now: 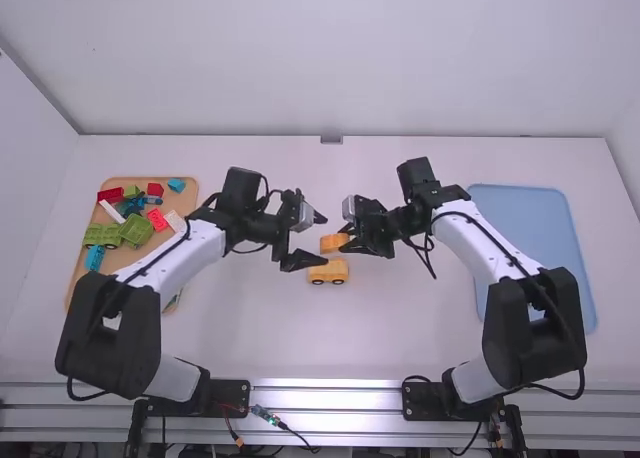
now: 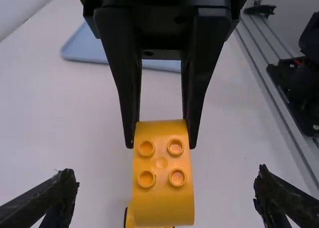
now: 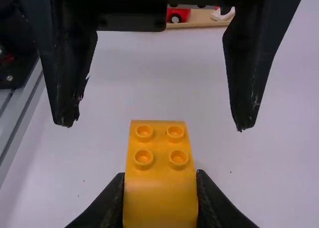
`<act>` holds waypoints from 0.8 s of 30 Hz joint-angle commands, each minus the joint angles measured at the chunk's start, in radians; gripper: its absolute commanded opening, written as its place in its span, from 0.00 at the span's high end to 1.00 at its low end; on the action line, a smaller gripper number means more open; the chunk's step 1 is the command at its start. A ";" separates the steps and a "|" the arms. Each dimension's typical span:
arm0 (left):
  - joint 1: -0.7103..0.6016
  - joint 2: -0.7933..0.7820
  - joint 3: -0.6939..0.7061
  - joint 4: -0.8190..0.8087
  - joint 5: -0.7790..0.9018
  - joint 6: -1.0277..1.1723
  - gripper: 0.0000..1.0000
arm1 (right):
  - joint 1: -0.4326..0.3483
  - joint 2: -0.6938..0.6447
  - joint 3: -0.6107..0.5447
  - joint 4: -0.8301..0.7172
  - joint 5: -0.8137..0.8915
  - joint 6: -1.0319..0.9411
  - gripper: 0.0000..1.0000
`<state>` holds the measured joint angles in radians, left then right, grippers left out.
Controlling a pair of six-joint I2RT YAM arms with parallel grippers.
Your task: Assemble lego blocks to make yellow taxi
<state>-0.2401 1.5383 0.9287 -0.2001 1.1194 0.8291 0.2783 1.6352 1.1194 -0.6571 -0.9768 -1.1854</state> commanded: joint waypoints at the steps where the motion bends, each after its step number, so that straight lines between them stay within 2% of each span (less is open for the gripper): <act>1: -0.019 0.016 0.013 -0.002 0.027 -0.002 0.08 | 0.003 -0.008 0.031 -0.004 -0.026 -0.008 1.00; 5: -0.038 0.016 0.013 0.003 0.017 -0.002 0.14 | 0.003 -0.008 0.031 -0.006 -0.026 -0.005 1.00; 10: -0.042 0.016 0.013 0.008 0.010 -0.006 0.30 | 0.003 -0.008 0.031 -0.006 -0.021 0.003 1.00; 14: -0.043 0.016 0.013 0.026 -0.057 -0.082 0.34 | 0.003 -0.008 0.031 -0.006 -0.022 0.002 1.00; 20: -0.048 0.016 0.013 0.026 -0.072 -0.078 0.30 | 0.003 -0.008 0.031 -0.006 -0.022 -0.001 1.00; 24: -0.058 0.016 0.013 0.027 -0.146 -0.105 0.26 | 0.003 -0.008 0.031 -0.007 -0.021 -0.002 1.00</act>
<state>-0.2844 1.5448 0.9283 -0.1707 1.0058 0.7490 0.2787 1.6352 1.1194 -0.6586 -0.9848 -1.1847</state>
